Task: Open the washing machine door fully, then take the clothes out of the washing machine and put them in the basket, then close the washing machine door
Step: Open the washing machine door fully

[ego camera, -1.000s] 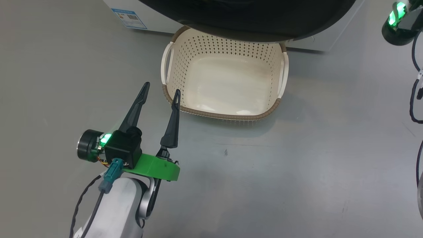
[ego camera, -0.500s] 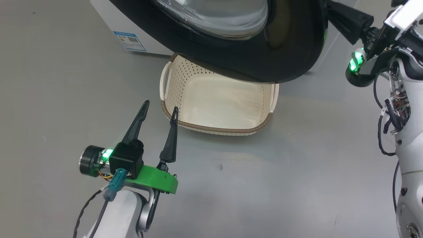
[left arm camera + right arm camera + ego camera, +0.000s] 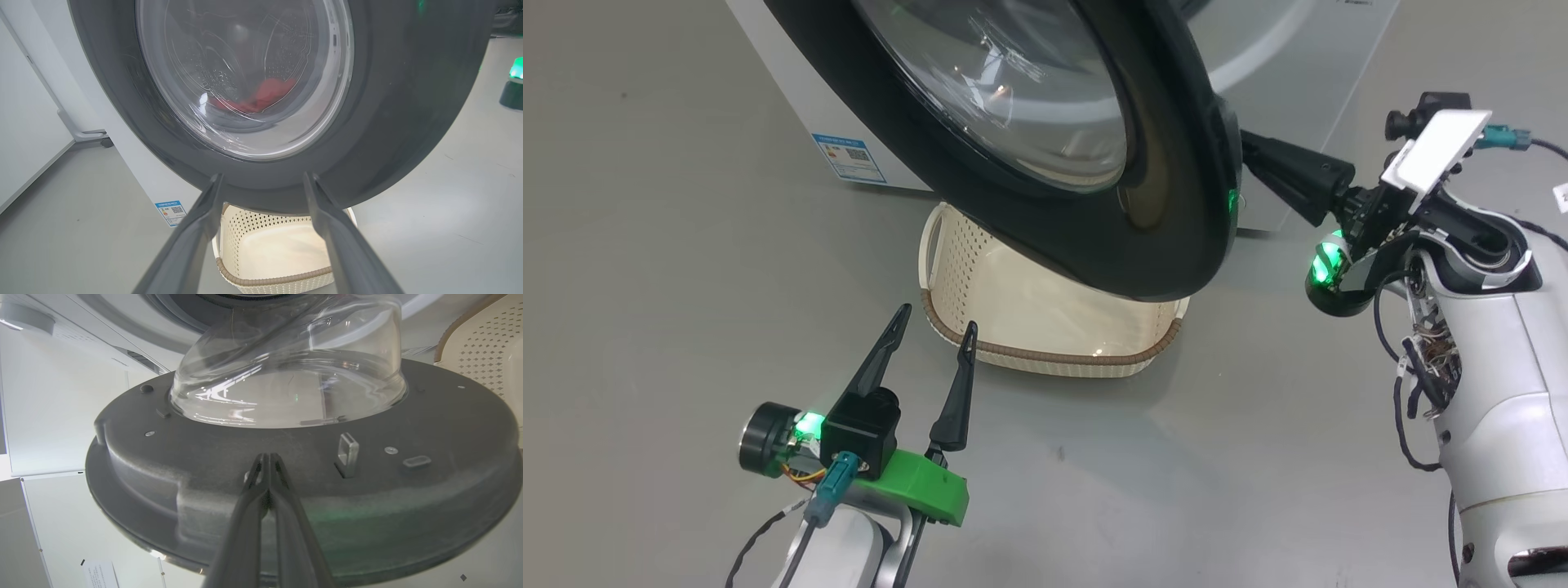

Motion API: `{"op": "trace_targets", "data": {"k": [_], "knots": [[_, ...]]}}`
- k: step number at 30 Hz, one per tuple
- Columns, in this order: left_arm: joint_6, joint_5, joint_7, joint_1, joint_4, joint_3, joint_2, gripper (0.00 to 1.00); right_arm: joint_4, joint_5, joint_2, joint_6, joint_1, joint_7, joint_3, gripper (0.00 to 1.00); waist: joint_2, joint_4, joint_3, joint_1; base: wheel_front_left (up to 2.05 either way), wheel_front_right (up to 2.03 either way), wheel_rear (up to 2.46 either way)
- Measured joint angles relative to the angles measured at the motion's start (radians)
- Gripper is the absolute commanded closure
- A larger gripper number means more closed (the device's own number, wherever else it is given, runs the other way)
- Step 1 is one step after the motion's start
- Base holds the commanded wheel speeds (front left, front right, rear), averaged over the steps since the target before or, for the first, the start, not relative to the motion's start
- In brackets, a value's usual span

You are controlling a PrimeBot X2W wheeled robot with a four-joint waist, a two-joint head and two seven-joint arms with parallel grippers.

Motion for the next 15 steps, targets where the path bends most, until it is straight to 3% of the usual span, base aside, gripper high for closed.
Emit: {"op": "trace_targets", "data": {"k": [15], "knots": [[-0.010, 0.000, 0.000, 0.045, 0.013, -0.004, 0.001, 0.00, -0.080, 0.019, 0.025, 0.004, 0.132, 0.049, 0.082, 1.00, 0.0000, 0.050, -0.077, 0.0000, 0.00, 0.00, 0.00]]}}
